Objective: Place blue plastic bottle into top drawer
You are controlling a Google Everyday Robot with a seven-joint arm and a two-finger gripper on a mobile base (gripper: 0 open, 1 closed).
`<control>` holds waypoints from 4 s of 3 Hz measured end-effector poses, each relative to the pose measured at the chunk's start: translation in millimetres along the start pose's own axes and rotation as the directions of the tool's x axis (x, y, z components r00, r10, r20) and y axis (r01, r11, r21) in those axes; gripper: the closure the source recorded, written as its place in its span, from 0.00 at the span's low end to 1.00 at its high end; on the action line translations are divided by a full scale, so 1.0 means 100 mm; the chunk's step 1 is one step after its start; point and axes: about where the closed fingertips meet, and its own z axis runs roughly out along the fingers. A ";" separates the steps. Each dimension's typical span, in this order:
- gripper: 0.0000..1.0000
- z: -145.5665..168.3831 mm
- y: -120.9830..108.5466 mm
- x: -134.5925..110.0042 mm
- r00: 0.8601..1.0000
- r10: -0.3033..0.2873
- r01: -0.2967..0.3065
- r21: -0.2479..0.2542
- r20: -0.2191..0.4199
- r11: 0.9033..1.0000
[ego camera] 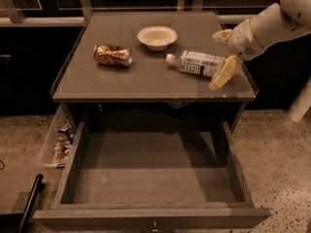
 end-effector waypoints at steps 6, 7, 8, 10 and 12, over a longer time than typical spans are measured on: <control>0.65 0.44 -0.15 0.23 0.991 0.072 -0.068 0.040 -0.114 0.997; 0.88 0.44 -0.15 0.23 0.991 0.072 -0.068 0.040 -0.114 0.997; 1.00 0.42 -0.10 0.17 0.992 0.069 -0.067 0.021 -0.108 0.998; 1.00 0.05 0.28 0.09 1.000 0.013 -0.014 0.027 0.025 1.000; 1.00 -0.37 0.93 0.23 0.990 -0.116 0.128 0.162 -0.082 0.978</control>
Offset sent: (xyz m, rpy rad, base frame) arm 0.0323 0.0034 -0.0406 -0.1404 0.0232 -0.1388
